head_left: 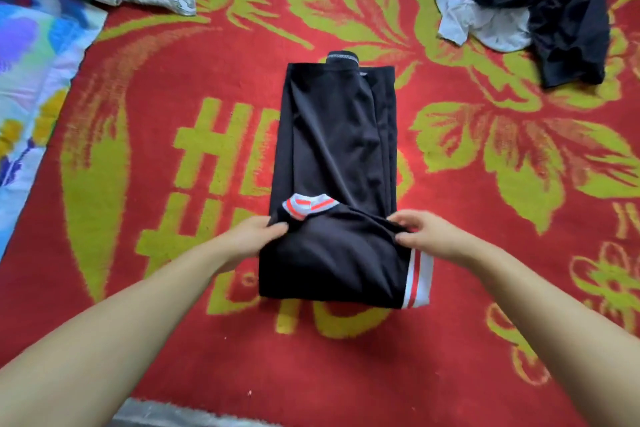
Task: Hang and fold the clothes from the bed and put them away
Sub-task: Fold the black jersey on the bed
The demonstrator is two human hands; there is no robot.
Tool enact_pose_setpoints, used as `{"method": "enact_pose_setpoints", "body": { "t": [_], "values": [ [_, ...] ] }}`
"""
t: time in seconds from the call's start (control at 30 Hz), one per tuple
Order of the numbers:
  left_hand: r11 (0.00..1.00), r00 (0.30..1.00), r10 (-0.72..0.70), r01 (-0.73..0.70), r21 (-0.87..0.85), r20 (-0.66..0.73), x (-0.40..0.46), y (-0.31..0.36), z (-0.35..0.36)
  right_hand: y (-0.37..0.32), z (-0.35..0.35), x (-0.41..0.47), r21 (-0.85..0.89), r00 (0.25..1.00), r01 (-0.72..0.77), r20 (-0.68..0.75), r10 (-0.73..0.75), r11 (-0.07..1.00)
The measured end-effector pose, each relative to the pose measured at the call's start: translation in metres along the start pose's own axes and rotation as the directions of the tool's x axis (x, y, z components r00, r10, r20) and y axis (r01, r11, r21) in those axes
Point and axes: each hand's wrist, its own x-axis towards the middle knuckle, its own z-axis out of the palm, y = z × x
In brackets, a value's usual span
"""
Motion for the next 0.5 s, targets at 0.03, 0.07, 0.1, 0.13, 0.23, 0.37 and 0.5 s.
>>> {"method": "enact_pose_setpoints", "body": {
  "t": [0.03, 0.07, 0.1, 0.13, 0.23, 0.37, 0.5],
  "values": [
    [0.999, 0.991, 0.032, -0.027, 0.041, -0.128, 0.015, 0.002, 0.0, 0.003, -0.001, 0.011, -0.043, 0.993, -0.014, -0.114, 0.009, 0.999],
    [0.992, 0.968, 0.063, -0.035, 0.121, -0.243, 0.027, 0.001, 0.002, 0.004, 0.002, 0.019, -0.092, 0.974, -0.04, -0.224, 0.018, 0.995],
    [0.981, 0.938, 0.085, -0.02, 0.192, -0.337, 0.037, -0.001, 0.006, 0.004, 0.005, 0.025, -0.131, 0.947, -0.064, -0.322, 0.018, 0.989],
    [0.974, 0.907, 0.105, -0.011, 0.225, -0.408, 0.046, -0.004, 0.011, 0.004, 0.01, 0.029, -0.166, 0.917, -0.078, -0.4, 0.005, 0.983],
    [0.989, 0.845, 0.136, -0.088, 0.115, -0.517, 0.055, -0.014, 0.025, 0.006, 0.023, 0.032, -0.206, 0.843, -0.074, -0.536, -0.049, 0.976],
    [0.972, 0.781, 0.229, -0.219, 0.088, -0.581, 0.05, -0.02, 0.033, 0.006, 0.03, 0.029, -0.26, 0.763, 0.011, -0.622, -0.176, 0.966],
    [0.987, 0.712, 0.152, -0.151, 0.062, -0.686, 0.05, -0.018, 0.033, -0.004, 0.025, 0.043, -0.284, 0.824, -0.03, -0.55, -0.137, 0.958]
  ]
}}
